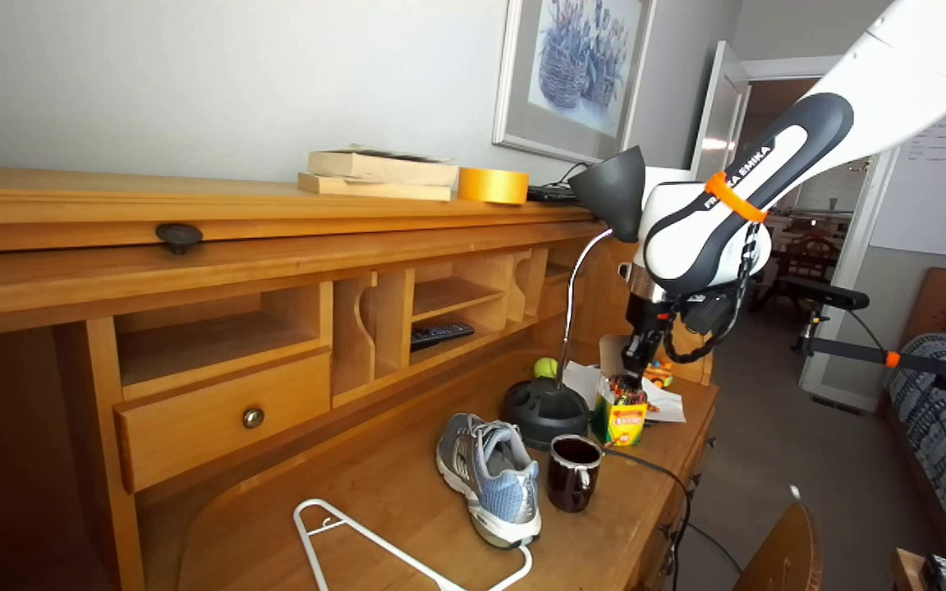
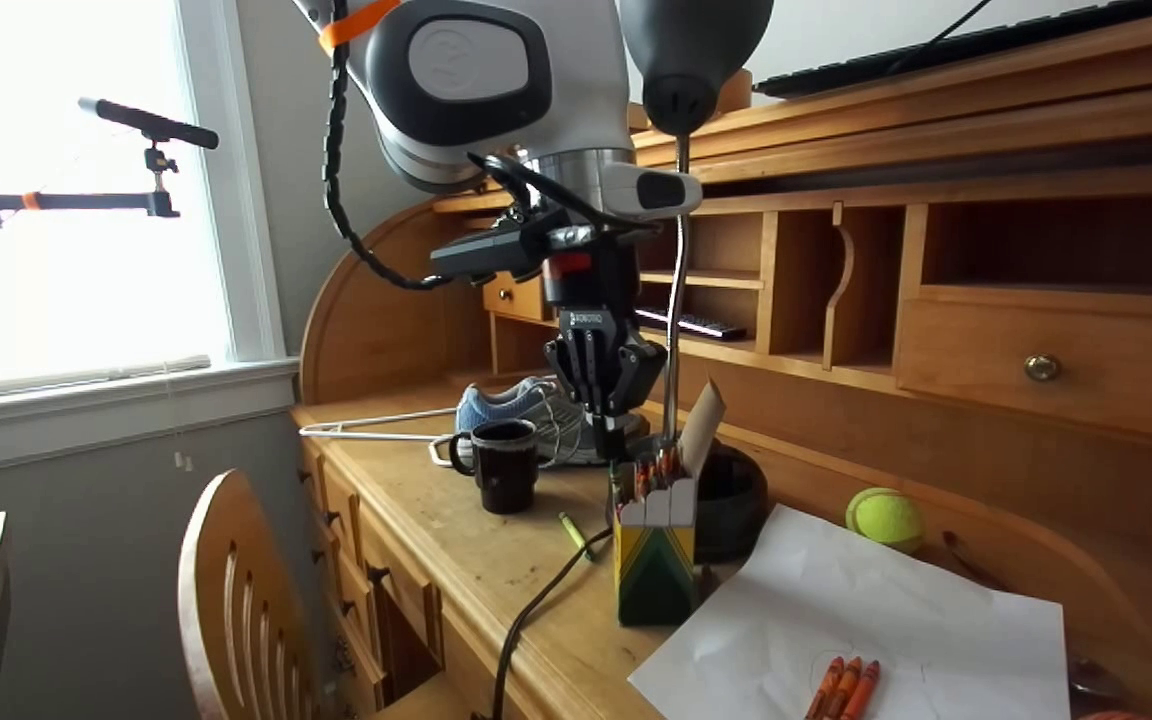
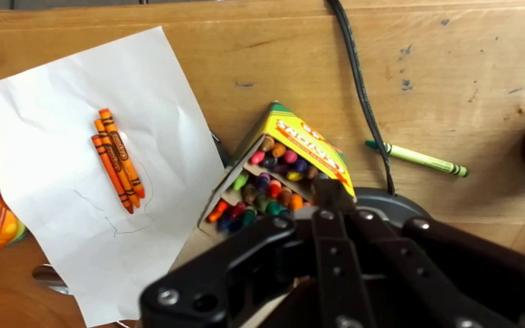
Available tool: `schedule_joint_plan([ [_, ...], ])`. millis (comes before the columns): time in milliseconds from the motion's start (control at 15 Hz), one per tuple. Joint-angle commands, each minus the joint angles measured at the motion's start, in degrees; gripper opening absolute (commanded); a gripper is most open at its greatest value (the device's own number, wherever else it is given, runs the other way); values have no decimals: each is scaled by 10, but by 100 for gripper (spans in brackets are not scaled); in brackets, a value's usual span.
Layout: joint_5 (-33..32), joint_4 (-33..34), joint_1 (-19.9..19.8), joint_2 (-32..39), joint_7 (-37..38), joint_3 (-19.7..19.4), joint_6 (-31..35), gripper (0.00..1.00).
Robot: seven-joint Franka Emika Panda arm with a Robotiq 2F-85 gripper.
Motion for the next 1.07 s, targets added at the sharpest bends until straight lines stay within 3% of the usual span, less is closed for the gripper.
schedule_joint_plan([
  [0, 5, -13, 1, -3, 2, 2, 16, 0],
  [1000, 12, -4, -6, 24, -4, 7, 45, 0],
])
